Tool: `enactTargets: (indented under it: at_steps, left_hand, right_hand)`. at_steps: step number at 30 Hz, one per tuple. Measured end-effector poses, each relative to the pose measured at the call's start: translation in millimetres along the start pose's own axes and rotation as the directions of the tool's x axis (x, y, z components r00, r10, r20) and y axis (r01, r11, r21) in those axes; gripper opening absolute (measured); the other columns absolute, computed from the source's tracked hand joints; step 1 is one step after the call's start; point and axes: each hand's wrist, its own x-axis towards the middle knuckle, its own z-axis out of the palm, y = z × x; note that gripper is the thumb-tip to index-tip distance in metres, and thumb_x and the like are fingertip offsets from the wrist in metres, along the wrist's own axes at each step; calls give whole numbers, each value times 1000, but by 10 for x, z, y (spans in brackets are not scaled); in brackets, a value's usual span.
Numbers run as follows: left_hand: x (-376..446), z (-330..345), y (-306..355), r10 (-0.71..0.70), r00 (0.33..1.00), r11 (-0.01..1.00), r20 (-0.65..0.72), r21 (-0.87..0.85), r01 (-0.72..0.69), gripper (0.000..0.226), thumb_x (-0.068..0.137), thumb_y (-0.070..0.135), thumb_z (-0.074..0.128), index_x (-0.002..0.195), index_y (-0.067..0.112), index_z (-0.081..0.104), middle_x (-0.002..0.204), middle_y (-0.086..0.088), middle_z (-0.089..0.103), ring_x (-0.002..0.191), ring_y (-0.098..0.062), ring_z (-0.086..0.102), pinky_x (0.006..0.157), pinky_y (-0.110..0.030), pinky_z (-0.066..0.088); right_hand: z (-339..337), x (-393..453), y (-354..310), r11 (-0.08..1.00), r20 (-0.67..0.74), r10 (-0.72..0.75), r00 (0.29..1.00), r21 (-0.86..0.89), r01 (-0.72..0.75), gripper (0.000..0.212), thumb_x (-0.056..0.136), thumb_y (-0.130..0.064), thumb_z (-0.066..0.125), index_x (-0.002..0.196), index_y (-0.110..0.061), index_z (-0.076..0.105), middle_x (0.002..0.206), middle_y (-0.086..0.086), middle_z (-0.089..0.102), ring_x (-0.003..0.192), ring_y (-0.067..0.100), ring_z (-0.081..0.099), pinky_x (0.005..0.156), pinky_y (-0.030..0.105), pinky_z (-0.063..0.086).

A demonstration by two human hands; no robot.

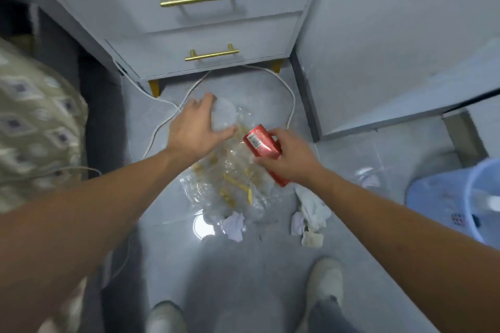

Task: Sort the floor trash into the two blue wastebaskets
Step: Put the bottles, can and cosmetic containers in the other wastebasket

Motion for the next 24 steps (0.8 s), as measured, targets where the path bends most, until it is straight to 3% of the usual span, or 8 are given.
enactTargets:
  at_steps: [6,9,13,17,21,24]
  left_hand:
    - [-924,-321,1371,126,985,986,119,-126,-111,71,79,67,71,131,25,45,127,2,64,108,-29,64,82,-40,50]
    - [-1192,-242,2064,223,965,971,140,-122,-206,72,79,64,72,135,27,44,129,3,64,104,-27,66,80,-37,50]
    - [-1360,96,3008,332,921,938,203,-173,-300,68,82,58,73,134,28,41,129,2,61,103,-28,65,84,-39,54]
    - [-1382,584,3929,379,900,914,216,-242,-326,60,84,48,73,131,27,42,130,6,53,100,-27,64,82,-41,54]
    - [-1307,1185,4761,432,875,888,221,-275,-369,60,84,44,73,131,27,41,131,7,52,99,-28,64,80,-46,56]
    - [-1213,1696,5302,479,848,870,226,-251,-425,61,84,42,73,133,24,42,131,5,52,99,-31,64,78,-47,55]
  right_hand:
    - [-787,-1353,189,972,-45,226,973,74,-222,63,79,-60,72,130,-27,54,122,1,60,109,23,62,92,39,51]
    - [-1234,-1868,608,945,-101,326,940,66,-321,53,78,-53,69,124,-30,55,118,-1,62,105,25,63,83,34,47]
    - [-1792,-2525,1356,924,-275,382,882,139,-357,49,76,-38,68,119,-25,49,118,1,50,97,31,62,81,39,50]
    - [-2233,-2991,2216,898,-449,434,781,148,-415,36,78,-46,64,107,-27,53,105,-2,56,89,25,61,77,42,53]
    - [-2502,-3194,3056,848,-511,507,694,151,-508,29,83,-48,64,96,-22,58,95,1,61,84,27,61,69,38,48]
    - [-2510,-3196,3608,836,-519,508,688,106,-538,29,86,-46,69,94,-20,59,94,3,58,84,29,60,67,40,52]
